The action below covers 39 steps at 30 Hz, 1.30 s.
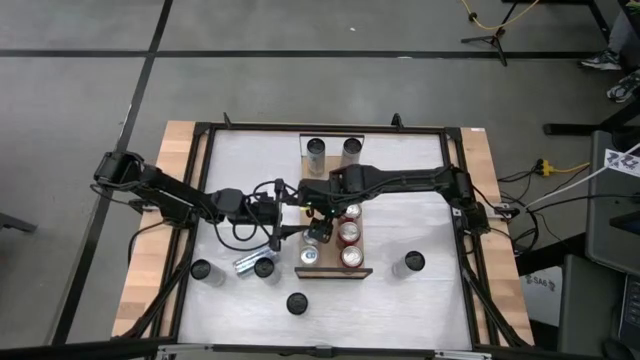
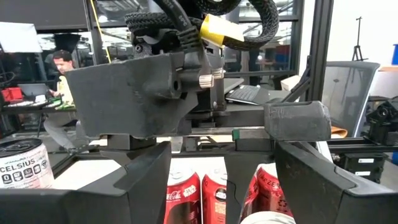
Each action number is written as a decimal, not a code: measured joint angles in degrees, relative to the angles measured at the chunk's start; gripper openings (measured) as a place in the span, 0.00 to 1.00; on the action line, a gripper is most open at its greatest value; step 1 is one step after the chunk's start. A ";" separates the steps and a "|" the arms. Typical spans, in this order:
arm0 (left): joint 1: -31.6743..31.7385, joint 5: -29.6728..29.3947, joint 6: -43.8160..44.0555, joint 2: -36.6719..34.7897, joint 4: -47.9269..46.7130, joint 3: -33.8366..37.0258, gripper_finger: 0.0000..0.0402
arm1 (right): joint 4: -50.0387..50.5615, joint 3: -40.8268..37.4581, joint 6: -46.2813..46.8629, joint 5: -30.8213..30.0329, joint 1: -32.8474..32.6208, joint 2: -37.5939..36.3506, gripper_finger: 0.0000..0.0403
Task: Place canned beverage on shelf
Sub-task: Put the blue soda can on the shelf aligned with the other blue soda can, then put the white pink soda can on the shelf aligned with the other white pink soda can
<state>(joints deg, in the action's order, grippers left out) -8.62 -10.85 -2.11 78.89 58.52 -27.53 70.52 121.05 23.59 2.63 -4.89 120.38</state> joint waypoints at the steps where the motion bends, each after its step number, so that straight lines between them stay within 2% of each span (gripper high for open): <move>1: -0.01 0.03 0.00 0.00 -0.02 0.00 0.66 | 0.02 0.00 0.00 -0.12 -0.02 0.00 0.71; 7: -0.33 -0.27 -0.06 0.00 0.14 0.00 0.66 | 0.16 0.00 -0.03 -1.89 -0.02 -0.10 0.71; 19: -4.00 -1.07 0.02 -0.16 6.22 -0.12 0.66 | 1.87 -0.07 0.04 -2.03 0.36 -2.44 0.71; 26: -5.69 -1.27 0.25 -2.89 4.29 -3.32 0.66 | 3.13 -0.07 0.07 -2.05 0.44 -3.93 0.71; 32: -6.45 -1.23 0.57 -8.32 -9.94 -9.48 0.66 | 5.30 -0.04 0.07 -2.01 0.44 -5.88 0.71; 39: -6.40 -1.89 11.40 -14.14 -43.26 -21.78 0.66 | 10.23 0.02 0.09 -2.03 0.35 -9.71 0.71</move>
<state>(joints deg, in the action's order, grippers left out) -15.03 -12.74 9.29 64.75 15.25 -49.31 80.75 121.08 23.68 0.60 -4.54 110.67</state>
